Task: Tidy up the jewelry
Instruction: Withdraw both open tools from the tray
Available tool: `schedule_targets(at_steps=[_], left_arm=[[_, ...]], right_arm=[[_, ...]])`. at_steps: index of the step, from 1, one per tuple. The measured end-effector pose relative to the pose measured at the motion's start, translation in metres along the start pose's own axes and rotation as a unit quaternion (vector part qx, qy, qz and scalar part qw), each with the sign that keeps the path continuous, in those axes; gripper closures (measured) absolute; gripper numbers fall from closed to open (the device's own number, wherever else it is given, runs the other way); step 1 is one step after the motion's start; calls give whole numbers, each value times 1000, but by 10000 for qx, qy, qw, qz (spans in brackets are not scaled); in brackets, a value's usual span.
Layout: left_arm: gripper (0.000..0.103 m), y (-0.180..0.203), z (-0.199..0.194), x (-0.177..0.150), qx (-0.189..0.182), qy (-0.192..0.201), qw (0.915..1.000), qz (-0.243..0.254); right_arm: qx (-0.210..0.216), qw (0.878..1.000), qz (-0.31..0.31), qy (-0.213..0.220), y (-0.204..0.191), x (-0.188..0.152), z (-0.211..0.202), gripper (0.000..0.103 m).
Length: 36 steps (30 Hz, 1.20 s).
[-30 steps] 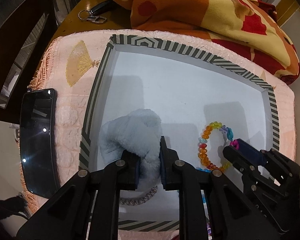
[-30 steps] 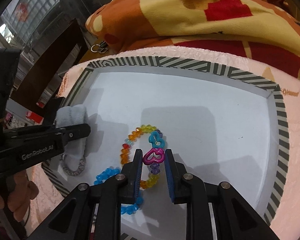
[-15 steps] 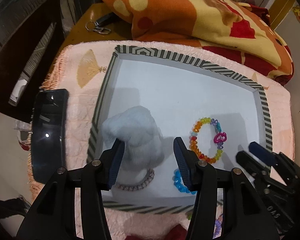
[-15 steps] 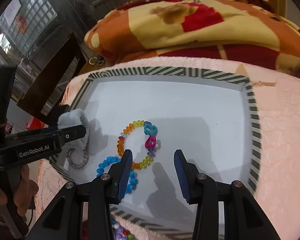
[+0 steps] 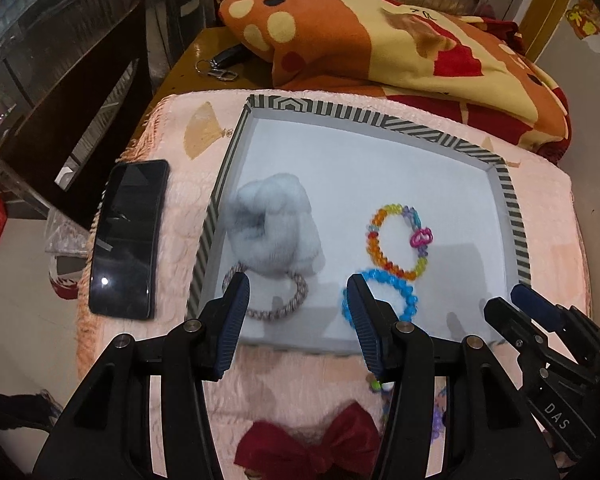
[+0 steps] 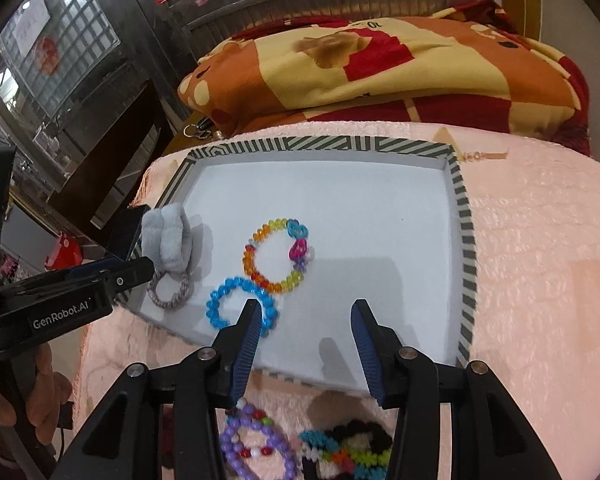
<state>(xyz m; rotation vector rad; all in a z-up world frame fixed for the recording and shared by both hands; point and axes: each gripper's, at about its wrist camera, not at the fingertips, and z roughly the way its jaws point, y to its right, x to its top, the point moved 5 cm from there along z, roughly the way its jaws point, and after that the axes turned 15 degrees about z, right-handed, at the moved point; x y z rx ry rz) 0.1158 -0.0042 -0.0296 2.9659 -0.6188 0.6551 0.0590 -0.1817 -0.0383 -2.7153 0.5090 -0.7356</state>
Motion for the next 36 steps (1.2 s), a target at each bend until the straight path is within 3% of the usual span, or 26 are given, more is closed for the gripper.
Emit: schedule_targets(at_steps=[20, 25, 36], left_arm=[[53, 33, -39, -64, 118, -10, 9999, -115], [53, 41, -47, -78, 100, -4, 9998, -162], [53, 52, -60, -103, 193, -47, 9996, -189]], right_arm=[[38, 9999, -127, -67, 9, -59, -44, 57], [55, 9997, -207, -72, 11, -73, -55, 50], [141, 9994, -272, -139, 16, -90, -67, 50]])
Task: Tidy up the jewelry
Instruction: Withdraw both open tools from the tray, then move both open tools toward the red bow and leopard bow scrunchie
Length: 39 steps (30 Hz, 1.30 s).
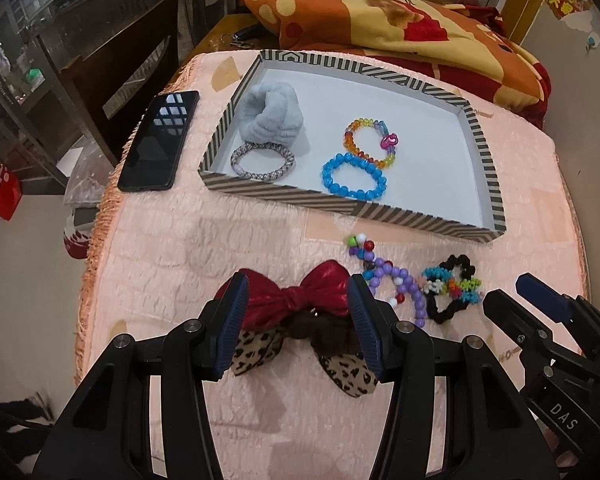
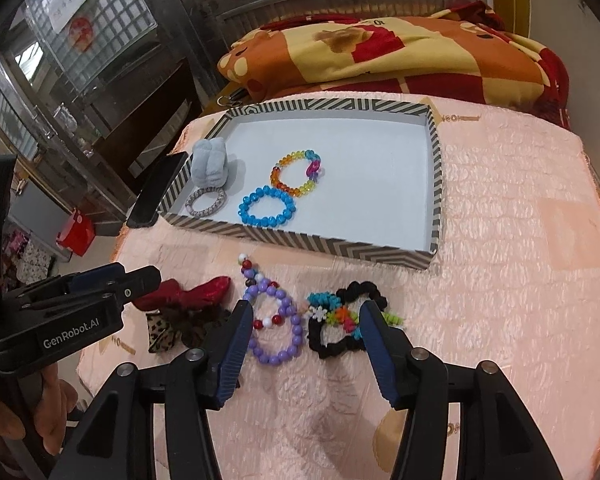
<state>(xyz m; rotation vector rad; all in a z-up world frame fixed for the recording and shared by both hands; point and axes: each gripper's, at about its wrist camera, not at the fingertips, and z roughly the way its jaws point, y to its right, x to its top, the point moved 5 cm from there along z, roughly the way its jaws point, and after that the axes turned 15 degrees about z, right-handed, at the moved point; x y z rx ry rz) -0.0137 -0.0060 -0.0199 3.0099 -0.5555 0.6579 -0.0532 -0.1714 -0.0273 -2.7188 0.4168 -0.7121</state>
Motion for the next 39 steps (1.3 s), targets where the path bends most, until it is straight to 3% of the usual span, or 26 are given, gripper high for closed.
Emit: schedule_targets(at_steps=[39], left_arm=[[48, 10, -4, -20, 17, -82, 10000, -25]], right_arm=[[11, 9999, -128, -109, 4, -19, -6, 45]])
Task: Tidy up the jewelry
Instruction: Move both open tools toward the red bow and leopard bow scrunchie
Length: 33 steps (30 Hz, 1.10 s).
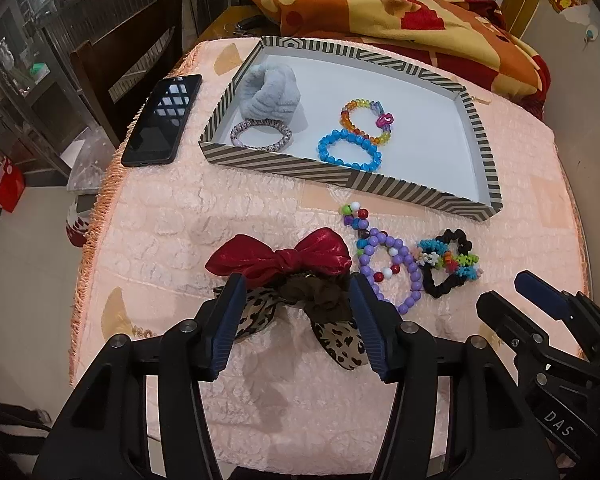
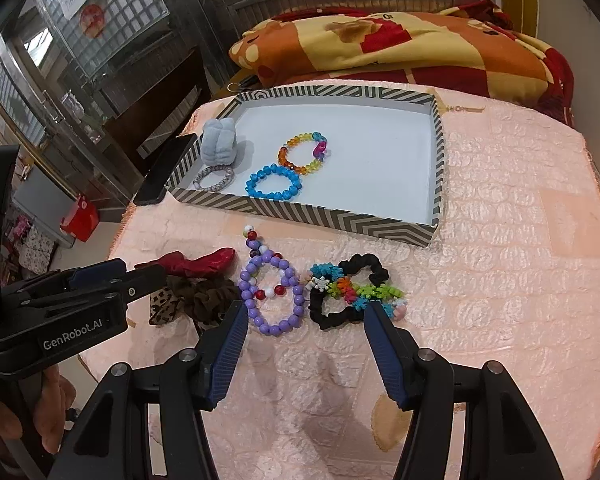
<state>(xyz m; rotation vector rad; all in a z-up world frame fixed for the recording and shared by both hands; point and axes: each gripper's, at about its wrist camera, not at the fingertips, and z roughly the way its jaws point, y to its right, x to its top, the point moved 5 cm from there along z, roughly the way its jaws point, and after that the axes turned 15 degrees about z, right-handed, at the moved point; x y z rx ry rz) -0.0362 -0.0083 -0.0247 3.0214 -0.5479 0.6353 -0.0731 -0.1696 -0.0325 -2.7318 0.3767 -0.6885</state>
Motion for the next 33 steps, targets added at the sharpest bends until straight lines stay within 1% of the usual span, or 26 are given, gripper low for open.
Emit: schedule_targets(at_steps=[7, 10, 11, 12, 13, 14, 19, 21, 24, 27, 29, 33], left_arm=[[46, -1, 1, -1, -25, -4, 10000, 14], [46, -5, -1, -3, -250, -36, 9997, -42], [45, -8, -3, -4, -414, -32, 9991, -90], [43, -13, -4, -5, -484, -28, 9987, -135], [38, -19, -6, -7, -522, -15, 9984, -195], [36, -26, -8, -8, -538, 11, 9982, -267], [35, -56, -8, -19, -570, -73, 9965, -606], [35, -64, -8, -23, -556, -49, 9958, -723], [35, -62, -7, -27, -677, -51, 9956, -652], [35, -55, -3, -29, -857, -132, 9945, -589], [35, -50, -1, -29, -910, -141, 9941, -568], [35, -47, 6, -27, -872, -210, 9948, -492]], right_arm=[[-34, 10000, 58, 0, 7, 2, 1, 44], [-55, 10000, 45, -27, 10, 0, 1, 44], [-58, 10000, 38, -37, 11, -1, 1, 44], [-49, 10000, 33, -50, 13, -3, 1, 44], [-37, 10000, 36, -72, 14, -4, 2, 44], [-16, 9999, 48, -105, 16, -6, 3, 44], [247, 9996, 90, -135, 15, -11, 6, 44], [292, 9994, 81, -190, 15, -12, 9, 44], [197, 9995, 55, -248, 16, -14, 15, 44], [241, 9992, 62, -308, 16, -15, 18, 44], [396, 9987, -87, -319, 7, -17, 19, 44], [697, 9959, -435, -389, -18, -23, 24, 44]])
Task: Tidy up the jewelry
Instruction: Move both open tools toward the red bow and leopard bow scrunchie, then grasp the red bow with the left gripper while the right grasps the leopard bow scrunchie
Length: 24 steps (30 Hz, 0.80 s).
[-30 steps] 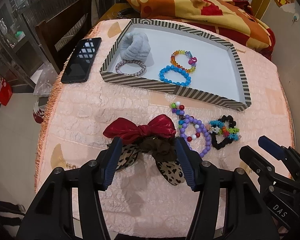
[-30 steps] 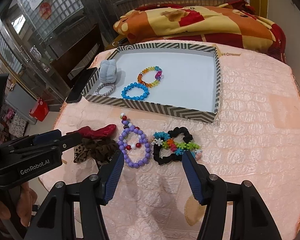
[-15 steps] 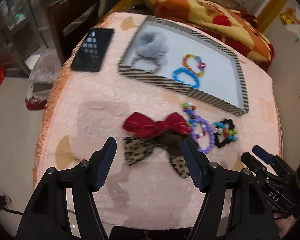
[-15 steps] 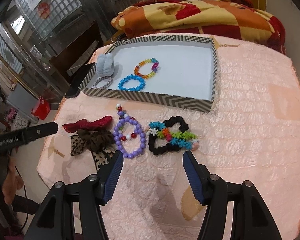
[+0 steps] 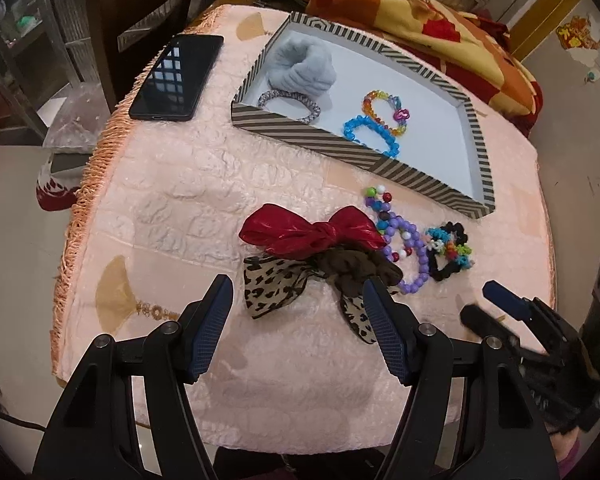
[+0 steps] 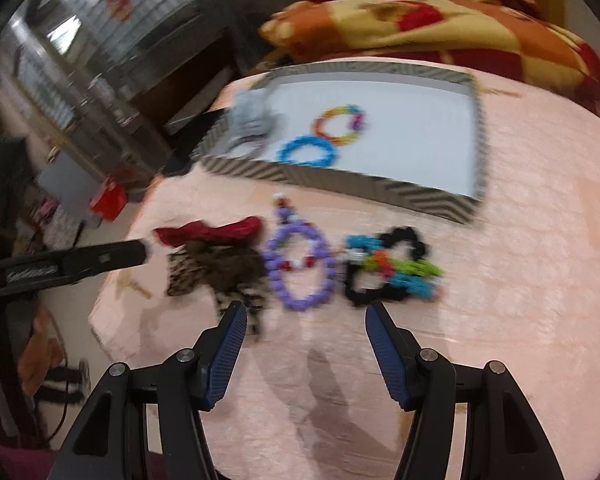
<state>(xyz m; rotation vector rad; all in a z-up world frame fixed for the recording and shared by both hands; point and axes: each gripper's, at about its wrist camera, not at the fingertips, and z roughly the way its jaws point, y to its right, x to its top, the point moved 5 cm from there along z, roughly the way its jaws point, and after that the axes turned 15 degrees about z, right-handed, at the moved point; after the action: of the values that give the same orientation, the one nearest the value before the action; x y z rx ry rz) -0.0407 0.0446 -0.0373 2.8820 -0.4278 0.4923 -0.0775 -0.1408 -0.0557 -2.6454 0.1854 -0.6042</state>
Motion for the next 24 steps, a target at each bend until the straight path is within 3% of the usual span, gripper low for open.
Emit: schedule_targets(at_steps=[3, 16, 17, 21, 24], left_arm=[[35, -13, 8, 2, 100, -138, 9997, -188], [35, -48, 13, 8, 257, -227, 9988, -356], [35, -51, 13, 8, 281, -222, 9988, -347], [35, -54, 13, 12, 216, -246, 9990, -307], [32, -51, 13, 17, 123, -207, 9994, -231]], right_arm=[[241, 9994, -194, -150, -19, -2, 13, 44], [262, 9971, -573, -423, -57, 7, 71, 44], [287, 9969, -581, -441, -59, 9, 76, 47], [184, 9963, -648, -542, -61, 6, 92, 80], [376, 9956, -571, -638, -60, -2, 83, 86]])
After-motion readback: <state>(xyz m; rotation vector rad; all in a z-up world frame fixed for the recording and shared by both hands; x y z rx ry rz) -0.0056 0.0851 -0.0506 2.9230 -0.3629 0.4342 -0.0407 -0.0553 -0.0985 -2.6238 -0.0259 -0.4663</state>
